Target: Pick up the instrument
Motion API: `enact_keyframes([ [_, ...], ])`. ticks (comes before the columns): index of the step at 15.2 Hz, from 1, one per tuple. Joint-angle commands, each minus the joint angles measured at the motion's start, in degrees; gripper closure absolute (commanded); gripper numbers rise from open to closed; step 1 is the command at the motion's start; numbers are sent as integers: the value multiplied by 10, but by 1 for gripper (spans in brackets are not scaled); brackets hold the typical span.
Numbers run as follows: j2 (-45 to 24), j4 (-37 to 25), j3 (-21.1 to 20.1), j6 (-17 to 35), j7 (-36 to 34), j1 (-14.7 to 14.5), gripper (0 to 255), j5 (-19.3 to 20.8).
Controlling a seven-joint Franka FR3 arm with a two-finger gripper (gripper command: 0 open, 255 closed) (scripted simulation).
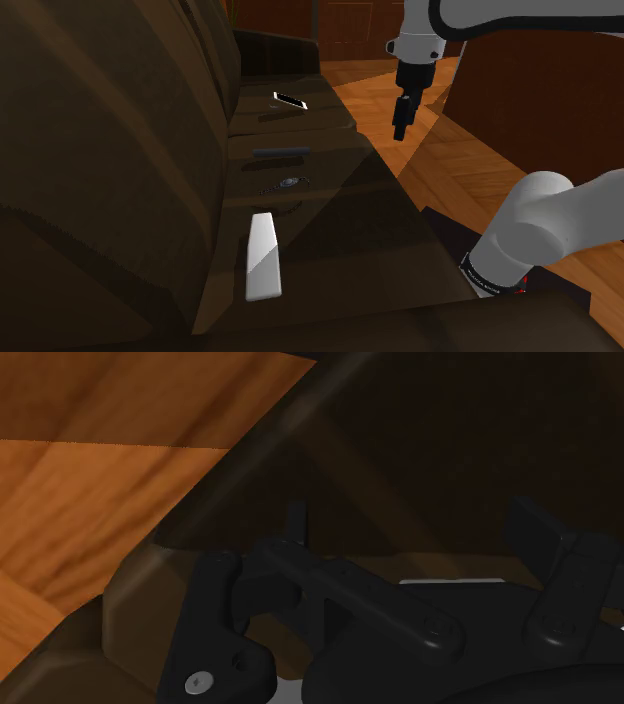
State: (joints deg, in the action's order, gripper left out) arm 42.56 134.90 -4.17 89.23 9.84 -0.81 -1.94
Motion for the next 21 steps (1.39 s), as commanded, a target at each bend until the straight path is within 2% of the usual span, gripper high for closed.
enact_keyframes([
  [1, 0, 0, 0, 0, 0, 0, 0, 0],
  [11, -156, -23, -48, 162, 5, -39, 0, -34],
  [21, -335, -110, -98, 285, 5, -70, 0, -34],
])
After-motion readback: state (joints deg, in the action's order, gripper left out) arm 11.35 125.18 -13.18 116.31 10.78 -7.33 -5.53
